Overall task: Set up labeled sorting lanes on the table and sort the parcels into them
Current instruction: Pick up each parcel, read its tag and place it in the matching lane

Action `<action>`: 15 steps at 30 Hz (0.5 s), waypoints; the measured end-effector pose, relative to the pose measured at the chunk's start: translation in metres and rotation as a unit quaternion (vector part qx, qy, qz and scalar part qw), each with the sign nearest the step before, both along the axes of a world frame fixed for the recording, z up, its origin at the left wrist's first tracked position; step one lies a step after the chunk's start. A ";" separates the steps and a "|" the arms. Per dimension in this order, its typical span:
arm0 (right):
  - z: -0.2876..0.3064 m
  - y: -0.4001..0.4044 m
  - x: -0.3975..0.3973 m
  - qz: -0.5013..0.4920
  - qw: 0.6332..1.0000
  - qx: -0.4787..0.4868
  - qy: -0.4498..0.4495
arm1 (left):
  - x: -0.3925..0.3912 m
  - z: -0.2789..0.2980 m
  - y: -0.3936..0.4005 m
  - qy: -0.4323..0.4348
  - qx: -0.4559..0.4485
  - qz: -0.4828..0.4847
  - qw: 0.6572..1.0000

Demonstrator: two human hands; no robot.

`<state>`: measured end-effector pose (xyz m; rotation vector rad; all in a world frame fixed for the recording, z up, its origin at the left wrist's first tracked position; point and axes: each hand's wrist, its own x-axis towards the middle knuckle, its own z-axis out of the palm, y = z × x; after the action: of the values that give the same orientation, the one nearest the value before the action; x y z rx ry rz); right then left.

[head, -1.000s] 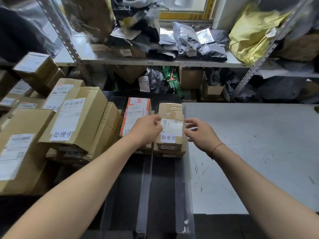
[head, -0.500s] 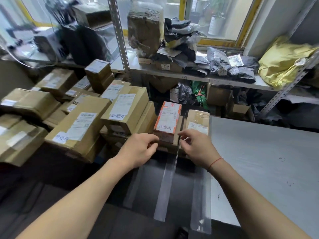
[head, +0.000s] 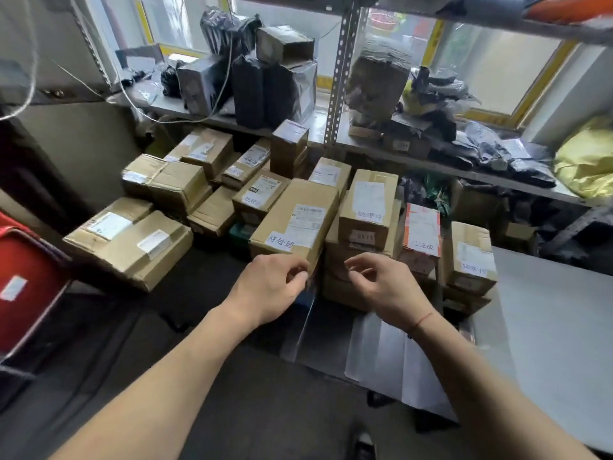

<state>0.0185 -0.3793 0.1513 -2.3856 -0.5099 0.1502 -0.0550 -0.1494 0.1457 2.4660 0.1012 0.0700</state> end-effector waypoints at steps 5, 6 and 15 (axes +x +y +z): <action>0.015 0.080 -0.001 0.048 0.999 -0.005 -0.001 | -0.017 0.003 0.074 -0.004 0.004 0.051 0.999; 0.018 0.096 0.002 0.058 0.998 -0.005 -0.003 | -0.018 0.003 0.088 -0.002 0.006 0.060 0.998; 0.008 0.209 0.057 0.128 0.992 0.004 -0.017 | 0.002 0.004 0.193 0.028 0.021 0.124 0.992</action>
<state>0.0754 -0.1708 0.1593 -2.3105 -0.8318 0.2218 -0.0533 0.0432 0.1495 2.4861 0.4352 0.1126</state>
